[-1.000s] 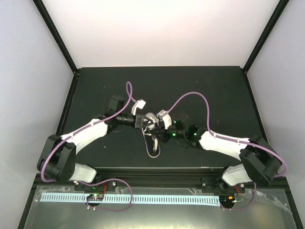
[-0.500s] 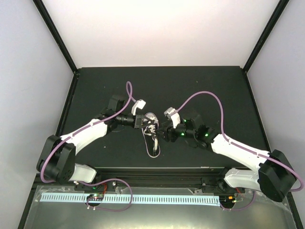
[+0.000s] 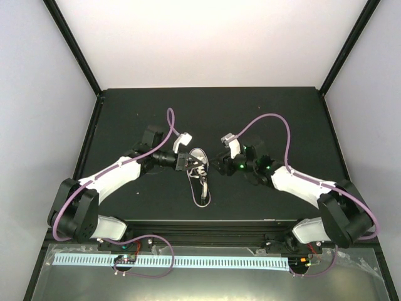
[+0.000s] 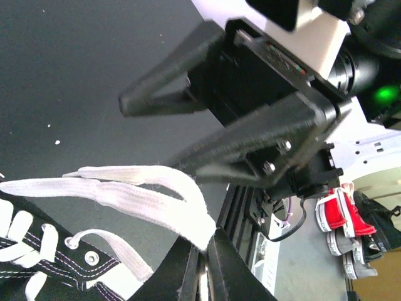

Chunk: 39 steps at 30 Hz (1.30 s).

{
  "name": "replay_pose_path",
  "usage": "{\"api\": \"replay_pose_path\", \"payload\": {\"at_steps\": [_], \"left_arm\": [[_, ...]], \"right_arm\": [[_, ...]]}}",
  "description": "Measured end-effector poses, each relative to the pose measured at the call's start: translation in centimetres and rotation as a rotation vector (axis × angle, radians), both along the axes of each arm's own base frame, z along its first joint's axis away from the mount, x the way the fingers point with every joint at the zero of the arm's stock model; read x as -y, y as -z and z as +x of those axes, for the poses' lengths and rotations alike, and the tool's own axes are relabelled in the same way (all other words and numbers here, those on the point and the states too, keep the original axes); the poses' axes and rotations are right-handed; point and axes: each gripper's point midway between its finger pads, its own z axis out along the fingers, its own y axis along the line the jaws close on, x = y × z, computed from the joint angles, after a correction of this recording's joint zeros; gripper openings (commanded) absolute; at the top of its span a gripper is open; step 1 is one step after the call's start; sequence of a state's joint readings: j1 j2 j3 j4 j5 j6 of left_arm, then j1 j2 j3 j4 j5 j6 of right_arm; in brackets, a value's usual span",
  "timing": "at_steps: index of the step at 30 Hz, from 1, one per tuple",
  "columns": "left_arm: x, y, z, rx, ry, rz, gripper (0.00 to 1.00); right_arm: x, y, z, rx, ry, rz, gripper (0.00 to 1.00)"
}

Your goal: Tie the shoes

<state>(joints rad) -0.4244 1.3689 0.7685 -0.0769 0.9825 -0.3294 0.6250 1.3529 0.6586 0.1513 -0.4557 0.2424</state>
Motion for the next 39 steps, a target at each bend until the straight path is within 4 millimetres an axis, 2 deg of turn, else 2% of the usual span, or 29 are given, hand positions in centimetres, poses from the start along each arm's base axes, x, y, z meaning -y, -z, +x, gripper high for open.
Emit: {"api": "replay_pose_path", "payload": {"at_steps": [2, 5, 8, 10, 13, 15, 18, 20, 28, 39], "left_arm": [[0.0, 0.0, -0.1, -0.001, 0.005, 0.000, 0.04], [-0.1, 0.1, -0.3, -0.006, 0.008, 0.004, 0.04], [-0.2, 0.4, -0.5, -0.022, 0.011, 0.015, 0.04], [-0.2, 0.5, -0.6, -0.028, 0.013, 0.020, 0.04], [-0.2, 0.4, -0.7, -0.031, 0.016, 0.024, 0.04], [-0.2, 0.4, -0.7, -0.030, 0.018, 0.024, 0.04], [-0.3, 0.4, -0.8, -0.036, 0.019, 0.026, 0.04], [-0.3, 0.4, -0.8, -0.037, 0.020, 0.025, 0.04], [-0.2, 0.4, -0.8, -0.039, 0.023, 0.024, 0.04], [-0.2, 0.4, -0.8, -0.040, 0.021, 0.022, 0.03]], "right_arm": [[0.2, -0.1, 0.9, -0.006, 0.008, 0.007, 0.57], [0.3, -0.3, 1.5, -0.009, 0.006, 0.020, 0.67], [-0.1, -1.1, 0.7, 0.006, -0.056, 0.044, 0.78], [-0.7, -2.1, 0.2, 0.020, -0.115, 0.063, 0.82], [-1.7, -4.7, 0.0, 0.064, -0.185, 0.104, 0.82], [-2.4, -6.6, 0.1, 0.104, -0.226, 0.134, 0.79], [-3.1, -8.0, 0.3, 0.133, -0.271, 0.156, 0.78], [-3.5, -7.9, 0.3, 0.127, -0.301, 0.160, 0.78], [-4.7, -4.6, -1.0, -0.008, -0.419, 0.149, 0.79], [-6.5, -4.1, -3.8, -0.054, -0.536, 0.150, 0.72]]}}
